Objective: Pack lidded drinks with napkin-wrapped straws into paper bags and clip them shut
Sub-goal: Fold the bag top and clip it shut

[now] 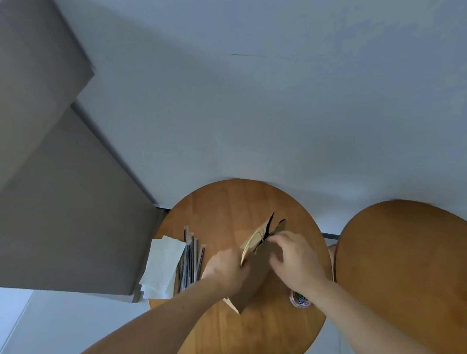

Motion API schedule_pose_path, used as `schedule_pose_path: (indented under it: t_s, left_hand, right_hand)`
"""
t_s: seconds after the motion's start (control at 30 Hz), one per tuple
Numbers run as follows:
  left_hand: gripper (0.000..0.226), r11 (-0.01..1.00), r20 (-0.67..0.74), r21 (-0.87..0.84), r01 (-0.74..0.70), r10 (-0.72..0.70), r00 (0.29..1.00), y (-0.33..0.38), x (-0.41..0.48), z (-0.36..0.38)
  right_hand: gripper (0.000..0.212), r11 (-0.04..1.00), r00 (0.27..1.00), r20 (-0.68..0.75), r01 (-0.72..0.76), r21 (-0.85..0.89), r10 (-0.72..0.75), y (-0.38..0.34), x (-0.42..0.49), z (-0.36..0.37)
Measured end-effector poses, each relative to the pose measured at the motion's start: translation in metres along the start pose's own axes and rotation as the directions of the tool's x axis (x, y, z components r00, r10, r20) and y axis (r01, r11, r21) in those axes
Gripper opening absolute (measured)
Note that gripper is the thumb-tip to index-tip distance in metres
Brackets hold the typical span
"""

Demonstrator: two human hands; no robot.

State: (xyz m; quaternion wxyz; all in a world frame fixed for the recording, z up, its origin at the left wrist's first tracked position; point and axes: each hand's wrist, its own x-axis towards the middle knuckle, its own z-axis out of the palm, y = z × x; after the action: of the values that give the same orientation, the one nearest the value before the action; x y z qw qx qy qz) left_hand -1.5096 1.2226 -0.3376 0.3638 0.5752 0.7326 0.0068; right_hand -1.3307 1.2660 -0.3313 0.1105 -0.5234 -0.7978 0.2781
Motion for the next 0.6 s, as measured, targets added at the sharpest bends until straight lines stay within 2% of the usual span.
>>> schedule_pose_path:
  t_s: [0.07,0.1,0.17,0.23,0.33,0.43,0.5,0.6]
  left_hand:
    - [0.03,0.998,0.004,0.06,-0.037,0.036,0.999,-0.005,0.005,-0.012]
    - [0.033,0.994,0.004,0.089,-0.056,0.056,0.998,-0.006,0.007,-0.019]
    - [0.038,0.983,-0.006,0.15,-0.102,0.104,0.995,-0.007,0.011,-0.032]
    - [0.044,0.972,-0.022,0.174,-0.158,0.164,0.986,-0.007,0.016,-0.043]
    - [0.038,0.971,-0.037,0.156,-0.183,0.191,0.981,-0.012,0.02,-0.05]
    - [0.013,0.985,-0.085,0.065,-0.157,0.163,0.983,-0.018,0.018,-0.052]
    - [0.014,0.989,-0.123,0.015,-0.15,0.15,0.981,-0.021,0.017,-0.05]
    - [0.011,0.991,-0.13,-0.024,-0.135,0.131,0.983,-0.02,0.02,-0.046]
  right_hand:
    - [0.047,0.96,0.972,-0.141,0.151,-0.236,-0.187,0.007,0.008,-0.007]
    - [0.053,0.928,0.958,-0.13,0.205,-0.31,-0.255,0.011,0.013,-0.011]
    - [0.053,0.857,0.937,-0.01,0.316,-0.408,-0.351,0.015,0.024,-0.017]
    - [0.037,0.784,0.915,0.107,0.39,-0.483,-0.389,0.017,0.034,-0.018]
    - [0.013,0.804,0.913,0.14,0.405,-0.437,-0.383,0.017,0.046,-0.019]
    - [0.019,0.855,0.92,0.163,0.392,-0.339,-0.357,0.019,0.051,-0.02]
    - [0.02,0.89,0.931,0.169,0.361,-0.28,-0.324,0.02,0.05,-0.019]
    - [0.016,0.911,0.939,0.102,0.344,-0.229,-0.329,0.023,0.051,-0.016]
